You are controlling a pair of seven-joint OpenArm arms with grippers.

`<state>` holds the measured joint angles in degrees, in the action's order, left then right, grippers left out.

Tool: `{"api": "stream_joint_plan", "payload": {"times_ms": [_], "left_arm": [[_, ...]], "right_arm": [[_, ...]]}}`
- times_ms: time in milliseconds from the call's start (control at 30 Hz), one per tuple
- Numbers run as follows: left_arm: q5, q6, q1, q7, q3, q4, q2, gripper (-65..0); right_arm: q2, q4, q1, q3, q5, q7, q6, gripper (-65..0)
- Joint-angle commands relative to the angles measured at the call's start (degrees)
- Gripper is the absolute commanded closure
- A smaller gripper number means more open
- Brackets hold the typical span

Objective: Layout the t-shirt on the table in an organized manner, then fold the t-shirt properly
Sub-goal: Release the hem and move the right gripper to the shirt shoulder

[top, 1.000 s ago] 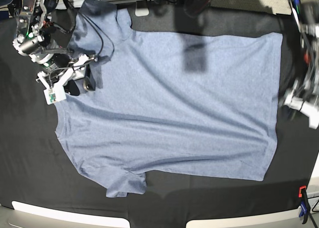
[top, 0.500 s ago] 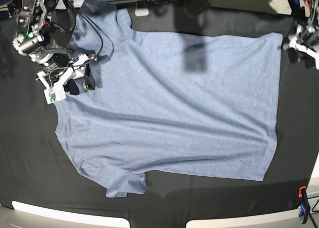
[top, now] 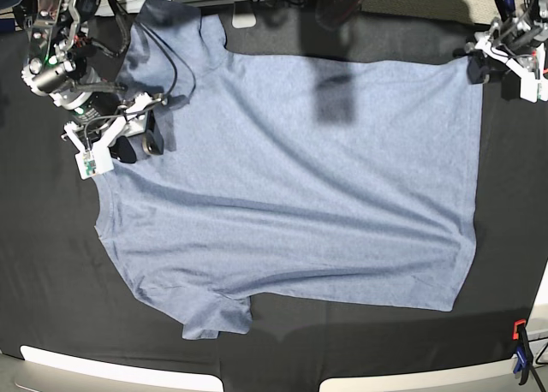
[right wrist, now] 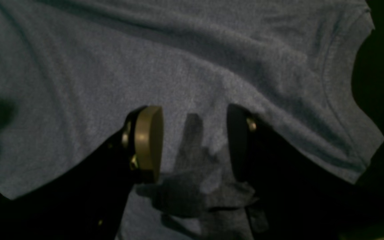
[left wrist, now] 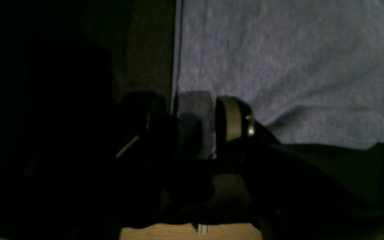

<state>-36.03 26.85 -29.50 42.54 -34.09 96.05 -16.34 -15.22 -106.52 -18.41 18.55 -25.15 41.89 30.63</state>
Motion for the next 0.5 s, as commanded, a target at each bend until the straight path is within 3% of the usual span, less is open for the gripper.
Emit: {"api": "stream_joint_plan", "payload": {"times_ms": [0, 367, 467], "left_arm": [[-0.7, 0.0, 0.0, -0.2, -0.4, 1.1, -0.7, -22.2], [-2.0, 0.0, -0.2, 3.1, -0.3, 1.1, -0.1, -22.1], [-2.0, 0.0, -0.2, 4.3, -0.3, 1.1, 0.6, -17.5]], "right_arm": [[-0.7, -1.0, 0.5, 0.3, -0.6, -1.1, 0.5, -29.6], [-0.7, -1.0, 0.5, 0.3, -0.6, -1.0, 0.4, -29.6], [-0.7, -1.0, 0.5, 0.3, -0.7, -0.8, 0.5, -29.6]]}}
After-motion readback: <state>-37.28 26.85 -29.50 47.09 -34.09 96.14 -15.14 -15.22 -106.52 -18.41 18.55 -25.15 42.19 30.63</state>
